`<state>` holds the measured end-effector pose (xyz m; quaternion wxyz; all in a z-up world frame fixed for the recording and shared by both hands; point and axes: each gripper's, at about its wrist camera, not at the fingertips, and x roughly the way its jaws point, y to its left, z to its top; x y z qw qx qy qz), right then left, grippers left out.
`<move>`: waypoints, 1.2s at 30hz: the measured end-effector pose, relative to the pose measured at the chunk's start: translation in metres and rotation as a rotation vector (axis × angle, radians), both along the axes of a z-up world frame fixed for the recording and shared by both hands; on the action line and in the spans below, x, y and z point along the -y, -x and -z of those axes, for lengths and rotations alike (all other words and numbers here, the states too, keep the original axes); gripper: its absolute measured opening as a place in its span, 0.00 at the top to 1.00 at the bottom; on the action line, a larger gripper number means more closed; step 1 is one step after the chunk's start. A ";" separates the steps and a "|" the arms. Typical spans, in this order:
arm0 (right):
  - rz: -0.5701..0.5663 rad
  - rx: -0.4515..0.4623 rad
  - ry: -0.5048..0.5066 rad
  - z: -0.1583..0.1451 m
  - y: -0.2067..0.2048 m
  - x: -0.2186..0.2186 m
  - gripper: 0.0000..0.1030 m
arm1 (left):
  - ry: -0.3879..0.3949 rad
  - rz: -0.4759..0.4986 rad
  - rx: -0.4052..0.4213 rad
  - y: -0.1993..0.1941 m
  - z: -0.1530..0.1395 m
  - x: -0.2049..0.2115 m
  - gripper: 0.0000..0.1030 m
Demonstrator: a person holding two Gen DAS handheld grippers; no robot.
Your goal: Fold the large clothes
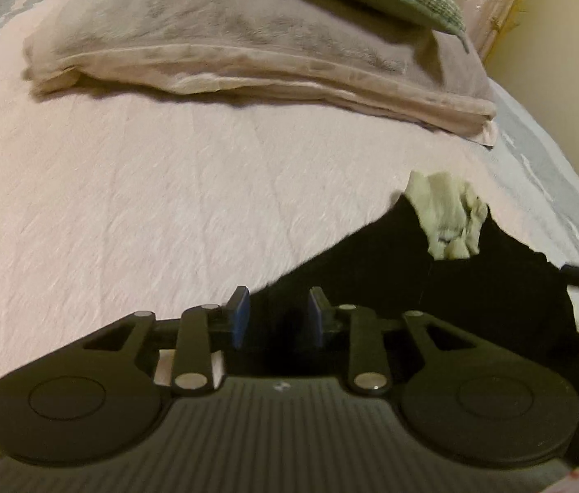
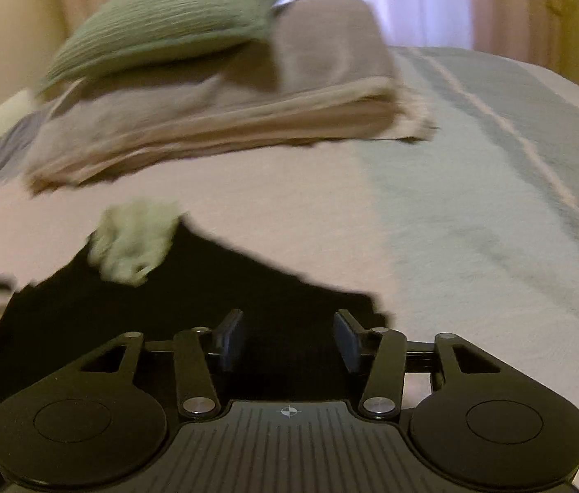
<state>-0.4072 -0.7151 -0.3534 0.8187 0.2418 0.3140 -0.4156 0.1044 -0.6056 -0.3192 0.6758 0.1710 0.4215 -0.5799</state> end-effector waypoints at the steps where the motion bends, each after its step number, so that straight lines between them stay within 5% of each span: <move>1: -0.023 -0.013 -0.001 0.002 -0.007 -0.004 0.55 | -0.013 0.017 -0.006 0.000 0.004 0.008 0.70; 6: -0.091 -0.092 0.004 0.015 -0.028 -0.026 0.54 | -0.091 0.110 0.007 0.007 0.027 0.031 0.73; 7: -0.084 -0.093 0.000 0.018 -0.027 -0.026 0.54 | -0.092 0.121 0.028 0.009 0.025 0.030 0.93; 8: -0.080 -0.098 -0.001 0.017 -0.027 -0.026 0.54 | -0.066 0.117 0.057 0.011 0.019 0.026 0.95; 12: -0.060 -0.089 0.035 0.010 -0.023 -0.028 0.54 | -0.004 0.060 0.098 0.007 0.011 0.013 0.95; 18: 0.032 0.003 0.031 0.007 -0.012 -0.017 0.54 | -0.059 0.046 0.125 0.011 0.027 0.008 0.95; 22: 0.017 0.019 -0.186 0.042 -0.008 0.009 0.55 | -0.080 0.031 0.125 0.010 0.033 0.007 0.95; 28: 0.138 0.067 -0.091 0.013 0.017 -0.007 0.54 | -0.090 -0.009 0.184 0.011 0.013 -0.007 0.97; 36: -0.227 -0.167 0.065 0.006 -0.023 0.009 0.55 | -0.082 -0.060 0.163 0.011 0.002 -0.037 0.97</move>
